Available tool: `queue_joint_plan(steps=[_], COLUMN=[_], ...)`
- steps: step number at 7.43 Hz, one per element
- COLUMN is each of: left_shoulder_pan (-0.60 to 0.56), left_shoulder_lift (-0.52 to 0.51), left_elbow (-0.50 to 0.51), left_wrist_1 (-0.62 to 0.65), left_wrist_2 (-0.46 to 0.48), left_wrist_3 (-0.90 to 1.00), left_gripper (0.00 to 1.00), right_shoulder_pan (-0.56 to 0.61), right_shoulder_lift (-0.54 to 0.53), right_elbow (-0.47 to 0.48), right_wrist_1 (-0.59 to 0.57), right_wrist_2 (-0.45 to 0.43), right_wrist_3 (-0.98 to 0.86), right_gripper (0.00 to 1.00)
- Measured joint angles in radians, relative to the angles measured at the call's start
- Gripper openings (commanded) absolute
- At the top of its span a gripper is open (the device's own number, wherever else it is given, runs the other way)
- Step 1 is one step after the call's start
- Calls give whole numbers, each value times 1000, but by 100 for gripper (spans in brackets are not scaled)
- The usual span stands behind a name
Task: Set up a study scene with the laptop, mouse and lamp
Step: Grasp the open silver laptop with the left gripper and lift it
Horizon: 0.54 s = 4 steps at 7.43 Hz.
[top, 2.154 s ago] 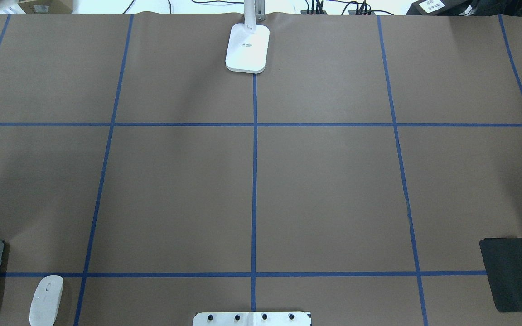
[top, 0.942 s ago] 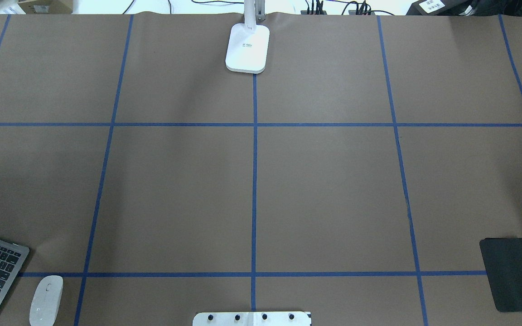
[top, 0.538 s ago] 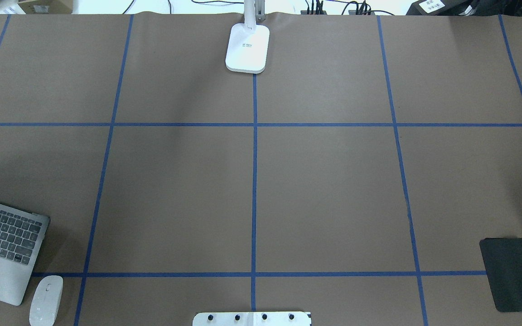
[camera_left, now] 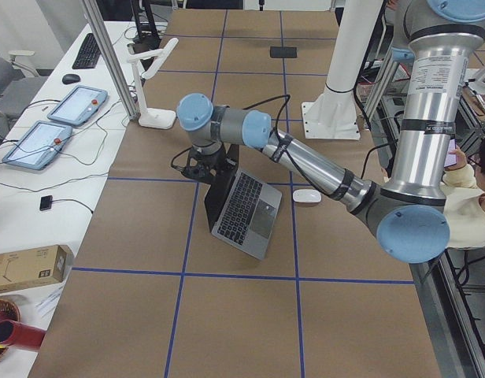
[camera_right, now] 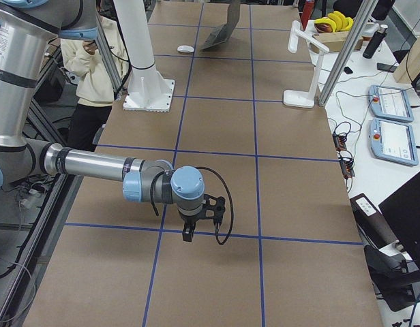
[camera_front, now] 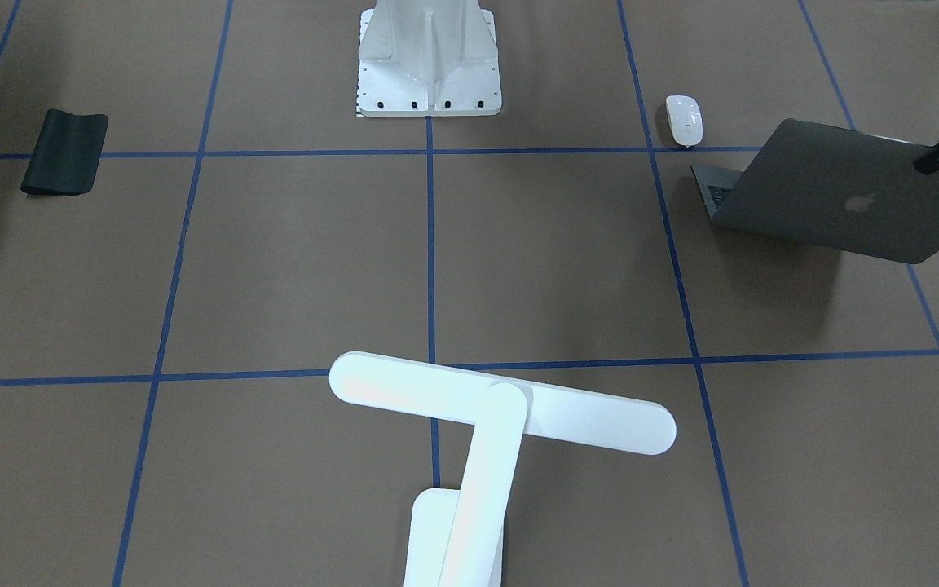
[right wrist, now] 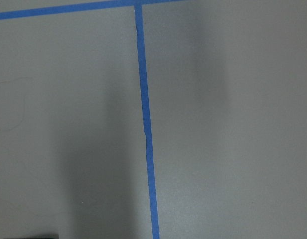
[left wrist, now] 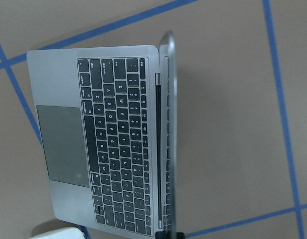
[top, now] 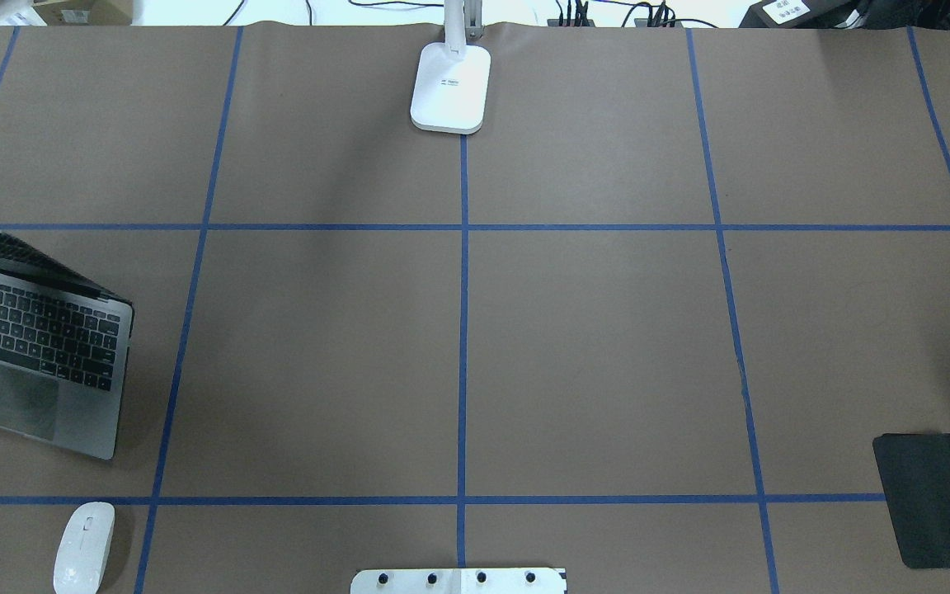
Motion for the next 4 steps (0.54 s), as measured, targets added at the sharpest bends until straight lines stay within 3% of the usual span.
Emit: queue_joint_plan(steps=[2,4], left_shoulder_pan=[12,83], left_shoulder_lift=[-165,-289], left_elbow=[39,62], left_wrist_1=[80,68], left_wrist_2=[-3,-5], left_wrist_3=[-65,-244], left_gripper=[0,0], right_shoulder_pan=[8,10], right_shoulder_lift=[-12,-24], right_elbow=[5,10], right_wrist_1=[-2,-5], right_wrist_2=[10,13], right_wrist_3=[-2,-3], right_gripper=[100,100])
